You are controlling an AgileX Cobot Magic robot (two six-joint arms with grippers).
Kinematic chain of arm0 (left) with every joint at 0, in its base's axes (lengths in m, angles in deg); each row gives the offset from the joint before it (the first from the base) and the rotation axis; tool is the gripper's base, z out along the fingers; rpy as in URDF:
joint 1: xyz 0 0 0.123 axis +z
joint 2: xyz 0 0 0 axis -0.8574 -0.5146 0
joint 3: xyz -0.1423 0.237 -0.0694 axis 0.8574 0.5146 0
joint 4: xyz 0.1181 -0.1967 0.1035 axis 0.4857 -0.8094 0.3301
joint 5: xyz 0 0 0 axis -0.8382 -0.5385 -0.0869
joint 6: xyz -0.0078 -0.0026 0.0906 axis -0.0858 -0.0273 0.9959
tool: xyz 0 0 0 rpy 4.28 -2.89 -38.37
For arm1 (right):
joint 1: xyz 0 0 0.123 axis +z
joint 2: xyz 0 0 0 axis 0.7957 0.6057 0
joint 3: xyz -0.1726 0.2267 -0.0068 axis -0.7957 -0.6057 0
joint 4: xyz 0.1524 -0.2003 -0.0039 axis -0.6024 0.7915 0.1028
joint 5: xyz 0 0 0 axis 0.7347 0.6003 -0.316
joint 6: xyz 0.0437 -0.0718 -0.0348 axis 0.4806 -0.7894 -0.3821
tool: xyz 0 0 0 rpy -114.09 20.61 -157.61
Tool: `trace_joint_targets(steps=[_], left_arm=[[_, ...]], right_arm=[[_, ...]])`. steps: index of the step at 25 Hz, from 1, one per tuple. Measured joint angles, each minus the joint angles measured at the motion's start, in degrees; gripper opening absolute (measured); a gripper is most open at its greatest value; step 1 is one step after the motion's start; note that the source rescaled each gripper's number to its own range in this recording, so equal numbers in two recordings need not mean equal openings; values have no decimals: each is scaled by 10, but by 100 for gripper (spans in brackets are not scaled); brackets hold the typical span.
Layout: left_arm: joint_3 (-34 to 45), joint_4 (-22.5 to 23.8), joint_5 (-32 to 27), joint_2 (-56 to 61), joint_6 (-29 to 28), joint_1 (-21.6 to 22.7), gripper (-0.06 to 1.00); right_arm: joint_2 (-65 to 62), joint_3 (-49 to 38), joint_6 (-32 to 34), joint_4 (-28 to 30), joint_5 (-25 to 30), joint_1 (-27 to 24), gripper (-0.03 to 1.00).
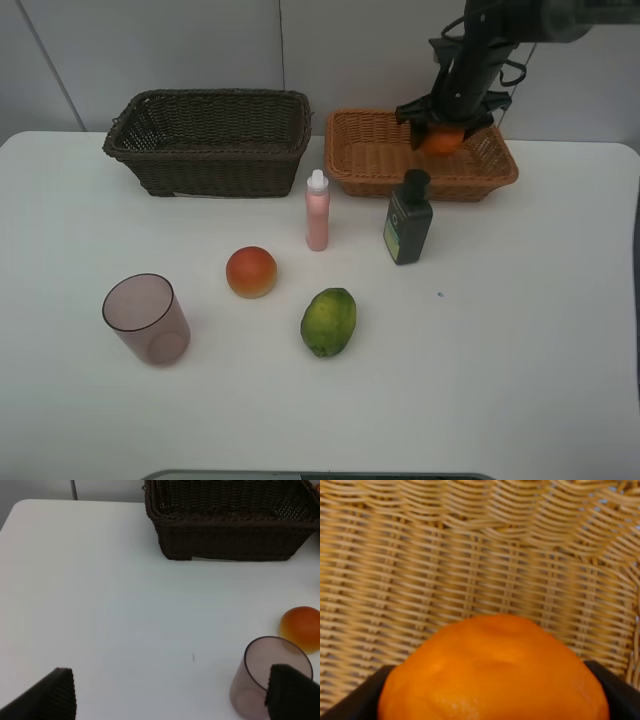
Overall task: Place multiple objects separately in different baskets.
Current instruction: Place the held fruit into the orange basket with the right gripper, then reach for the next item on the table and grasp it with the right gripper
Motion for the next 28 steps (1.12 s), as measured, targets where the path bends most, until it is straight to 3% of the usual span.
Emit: trace_joint_targets(steps=[9,13,16,24,28], left_arm=[[0,0,0,0,0,0,98],[0,0,0,0,0,0,98],[0,0,0,0,0,0,98],[0,0,0,0,0,0,98],[0,0,0,0,0,0,98]], right_arm=[[13,0,23,8,-16,0,61],[13,0,35,18,-20,0,91],[13,0,35,18,-20,0,98],[-16,0,33,18,-13,0,100],[-49,0,32,18,26,2,100]])
